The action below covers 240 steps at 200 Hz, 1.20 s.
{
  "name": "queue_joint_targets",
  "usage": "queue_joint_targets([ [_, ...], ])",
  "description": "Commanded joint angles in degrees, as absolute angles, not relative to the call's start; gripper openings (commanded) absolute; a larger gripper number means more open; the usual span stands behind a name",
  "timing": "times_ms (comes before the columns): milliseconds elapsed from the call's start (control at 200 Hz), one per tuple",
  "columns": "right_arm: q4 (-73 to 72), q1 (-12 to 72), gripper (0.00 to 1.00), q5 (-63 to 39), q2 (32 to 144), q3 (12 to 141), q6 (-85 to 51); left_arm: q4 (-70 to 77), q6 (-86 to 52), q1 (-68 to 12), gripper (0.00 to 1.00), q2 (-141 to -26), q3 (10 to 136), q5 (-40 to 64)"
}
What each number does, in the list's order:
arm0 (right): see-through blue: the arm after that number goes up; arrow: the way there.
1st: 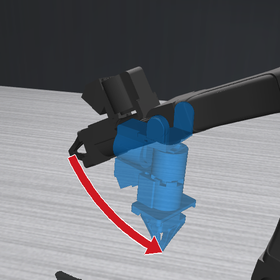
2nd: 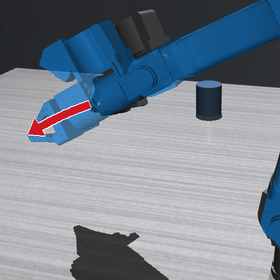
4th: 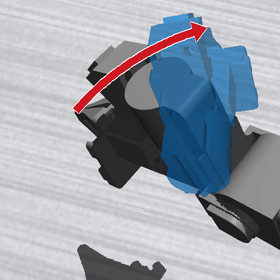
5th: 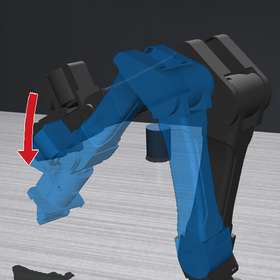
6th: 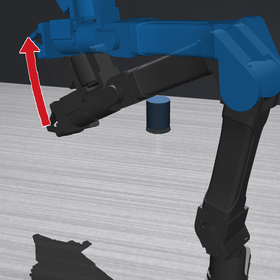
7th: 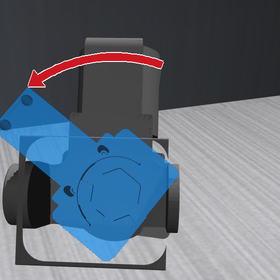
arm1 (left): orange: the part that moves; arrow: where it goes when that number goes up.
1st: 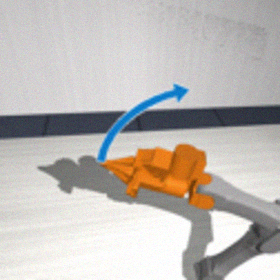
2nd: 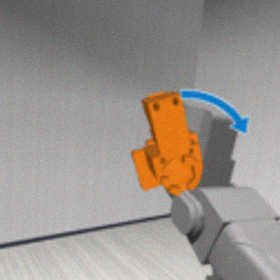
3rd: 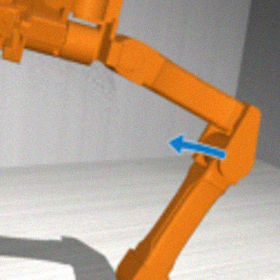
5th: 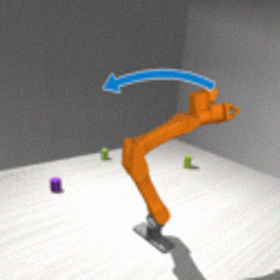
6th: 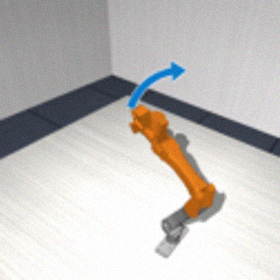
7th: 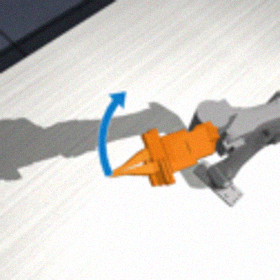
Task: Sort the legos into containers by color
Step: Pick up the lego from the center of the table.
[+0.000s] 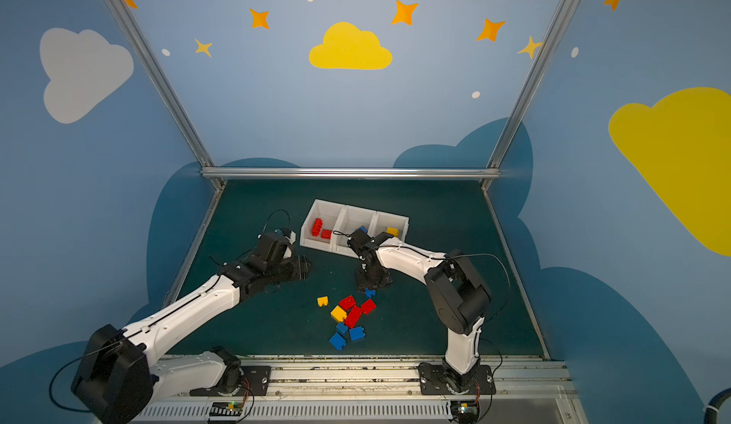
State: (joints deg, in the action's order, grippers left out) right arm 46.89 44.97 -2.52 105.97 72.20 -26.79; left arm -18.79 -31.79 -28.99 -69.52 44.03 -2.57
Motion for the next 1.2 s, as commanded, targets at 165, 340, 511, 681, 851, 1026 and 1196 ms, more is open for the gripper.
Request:
queue_joint_targets([
  [165, 49.26, 45.86, 0.53, -1.24, 108.88, 74.56, -27.42, -18.97, -32.60, -28.92, 0.61, -68.30, 43.23, -2.55],
  [340, 49.55, 46.06, 0.46, -0.62, 109.86, 75.08, -27.55, -18.78, -32.64, -28.91, 0.61, -68.45, 43.32, -2.46],
  [511, 49.48, 46.31, 0.41, -0.35, 110.38, 75.27, -27.56, -18.72, -32.66, -28.83, 0.61, -68.56, 43.24, -2.38],
  [681, 49.82, 46.43, 0.36, -0.18, 111.09, 75.89, -27.44, -18.80, -32.64, -28.74, 0.61, -68.37, 43.11, -2.54],
  [851, 50.27, 46.51, 0.32, -0.09, 110.92, 76.20, -27.36, -18.81, -32.86, -28.83, 0.61, -68.30, 43.07, -2.55],
  [1026, 51.60, 46.66, 0.30, -0.09, 109.74, 77.41, -26.83, -18.84, -32.96, -28.83, 0.61, -68.26, 42.85, -2.64],
  [1196, 54.74, 46.58, 0.30, 0.60, 108.13, 82.32, -24.36, -19.02, -32.96, -28.83, 0.61, -67.80, 42.64, -2.81],
])
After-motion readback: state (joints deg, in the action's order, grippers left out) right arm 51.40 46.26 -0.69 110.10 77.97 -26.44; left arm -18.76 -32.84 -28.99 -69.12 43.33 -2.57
